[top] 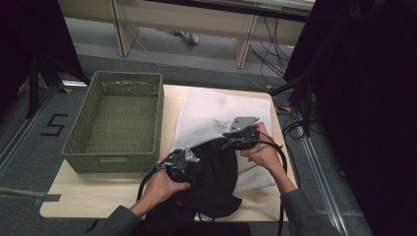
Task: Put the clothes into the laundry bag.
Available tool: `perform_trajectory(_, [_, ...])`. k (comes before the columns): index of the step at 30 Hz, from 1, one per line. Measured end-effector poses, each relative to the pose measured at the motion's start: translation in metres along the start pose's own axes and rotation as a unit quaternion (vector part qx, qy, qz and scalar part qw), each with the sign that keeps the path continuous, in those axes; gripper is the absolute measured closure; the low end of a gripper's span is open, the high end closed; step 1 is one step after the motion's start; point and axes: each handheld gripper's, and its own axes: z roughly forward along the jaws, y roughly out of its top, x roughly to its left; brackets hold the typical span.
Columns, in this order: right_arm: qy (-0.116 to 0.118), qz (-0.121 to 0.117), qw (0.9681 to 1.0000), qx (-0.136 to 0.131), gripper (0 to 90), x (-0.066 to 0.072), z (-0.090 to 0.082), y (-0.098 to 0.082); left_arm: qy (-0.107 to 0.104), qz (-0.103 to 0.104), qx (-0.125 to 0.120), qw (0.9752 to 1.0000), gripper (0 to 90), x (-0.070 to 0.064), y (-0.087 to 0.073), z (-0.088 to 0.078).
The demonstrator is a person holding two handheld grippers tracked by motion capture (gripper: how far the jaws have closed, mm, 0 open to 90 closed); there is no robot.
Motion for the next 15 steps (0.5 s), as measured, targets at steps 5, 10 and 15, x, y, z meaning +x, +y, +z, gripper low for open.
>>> perform_trajectory(5, [-0.01, 0.0, 0.9999, 0.012, 78.9, 0.006, 0.01, 0.003, -0.015, -0.009, -0.005, 0.9998, 64.6, 0.004, -0.003, 0.002])
perform_trajectory(10, [-0.006, -0.019, 0.9994, 0.027, 75.7, 0.007, 0.018, 0.006, -0.018, 0.003, -0.01, 0.9998, 69.1, 0.001, -0.001, 0.0])
perform_trajectory(15, [0.01, -0.032, 0.9978, 0.057, 87.3, 0.006, 0.028, 0.009, -0.025, 0.003, -0.017, 0.9995, 72.1, 0.002, 0.003, -0.002])
